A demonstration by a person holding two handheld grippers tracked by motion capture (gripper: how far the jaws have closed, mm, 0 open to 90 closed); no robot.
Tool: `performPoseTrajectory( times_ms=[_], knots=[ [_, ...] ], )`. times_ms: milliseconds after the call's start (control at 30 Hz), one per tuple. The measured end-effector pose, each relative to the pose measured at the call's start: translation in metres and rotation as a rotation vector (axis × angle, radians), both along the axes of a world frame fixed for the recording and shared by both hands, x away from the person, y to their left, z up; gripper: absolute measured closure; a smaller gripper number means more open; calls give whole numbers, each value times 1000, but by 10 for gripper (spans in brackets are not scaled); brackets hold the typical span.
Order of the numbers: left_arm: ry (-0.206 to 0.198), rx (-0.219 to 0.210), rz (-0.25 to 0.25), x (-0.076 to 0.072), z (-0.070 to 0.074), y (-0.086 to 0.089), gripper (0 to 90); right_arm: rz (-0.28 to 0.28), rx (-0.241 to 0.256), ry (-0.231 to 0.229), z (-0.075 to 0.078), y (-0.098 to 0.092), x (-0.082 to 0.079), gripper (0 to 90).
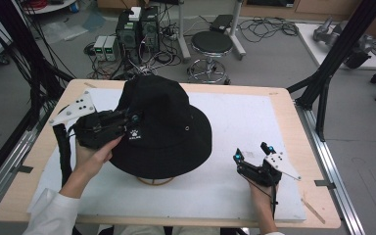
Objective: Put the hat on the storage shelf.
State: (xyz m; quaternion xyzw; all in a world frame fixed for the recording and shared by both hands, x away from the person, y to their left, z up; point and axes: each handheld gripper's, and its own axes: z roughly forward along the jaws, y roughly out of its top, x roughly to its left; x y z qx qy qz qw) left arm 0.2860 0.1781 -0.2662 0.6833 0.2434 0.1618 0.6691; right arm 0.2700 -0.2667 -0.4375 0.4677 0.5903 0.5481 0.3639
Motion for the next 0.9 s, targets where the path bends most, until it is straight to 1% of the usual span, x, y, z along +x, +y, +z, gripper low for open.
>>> performPoseTrajectory(
  times_ms=[33,67,133,333,400,433,667,767,833,867,900],
  knots=[
    [11,-2,-3,1,-1,0,850,-1,3,0,0,0,0,57],
    [34,-9,-4,3,-3,1,850,-2,5,-3,0,0,0,57],
    [42,-9,-3,3,-4,2,850,-6,3,-4,0,-1,0,57],
    [41,-4,-6,2,-4,3,841,-5,0,-6,0,-1,1,57],
    [37,-7,-9,2,-4,3,836,-5,8,3,0,0,0,57],
    [35,-6,-11,2,-4,3,833,-3,3,-3,0,-1,1,57],
    [51,-7,-20,1,-3,1,791,-9,4,-2,0,-1,0,57],
    [65,-21,-32,2,-3,2,703,-10,7,-2,0,-1,0,57],
    [66,-26,-29,2,-3,4,683,-10,7,-1,0,-1,0,57],
    [63,-28,-25,1,-3,5,659,-10,8,-2,0,-1,0,57],
    [59,-35,-20,1,-4,5,659,-10,8,-2,0,-1,0,57]
  ],
)
